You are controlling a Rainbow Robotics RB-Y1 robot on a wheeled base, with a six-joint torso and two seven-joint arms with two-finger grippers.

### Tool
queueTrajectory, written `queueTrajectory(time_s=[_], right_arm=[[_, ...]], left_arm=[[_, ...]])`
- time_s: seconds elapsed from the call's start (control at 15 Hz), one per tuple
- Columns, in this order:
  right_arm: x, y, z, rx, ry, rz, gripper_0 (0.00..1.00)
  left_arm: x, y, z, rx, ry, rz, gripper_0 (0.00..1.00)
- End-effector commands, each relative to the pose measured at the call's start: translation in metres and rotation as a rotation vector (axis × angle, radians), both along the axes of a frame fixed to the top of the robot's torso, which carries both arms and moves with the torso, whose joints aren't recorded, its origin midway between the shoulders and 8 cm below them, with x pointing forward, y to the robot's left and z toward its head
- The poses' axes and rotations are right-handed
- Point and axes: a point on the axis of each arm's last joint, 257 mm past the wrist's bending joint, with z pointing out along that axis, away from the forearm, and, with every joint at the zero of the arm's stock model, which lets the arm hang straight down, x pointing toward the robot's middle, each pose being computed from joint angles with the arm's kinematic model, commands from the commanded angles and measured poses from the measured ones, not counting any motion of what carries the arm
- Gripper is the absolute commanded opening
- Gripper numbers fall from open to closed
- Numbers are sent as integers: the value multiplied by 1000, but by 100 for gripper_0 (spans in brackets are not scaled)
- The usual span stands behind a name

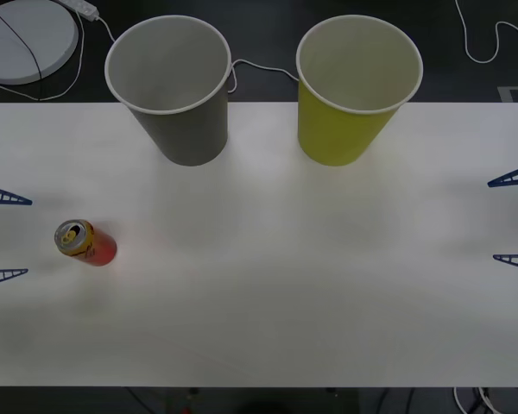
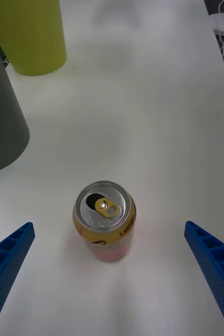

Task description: Put the can into the green bin and the plastic bottle into the gray bin

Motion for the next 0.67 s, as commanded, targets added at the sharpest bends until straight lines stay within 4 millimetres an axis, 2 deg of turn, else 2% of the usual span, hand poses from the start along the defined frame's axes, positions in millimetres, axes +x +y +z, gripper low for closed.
queueTrajectory(time_s=[0.07, 0.67], right_arm=[[0, 0, 0, 0, 0, 0, 100], [0, 0, 0, 0, 0, 0, 100]], left_arm=[[1, 8, -14, -49, -36, 41, 100], [-3, 16, -44, -128, -60, 118, 100]])
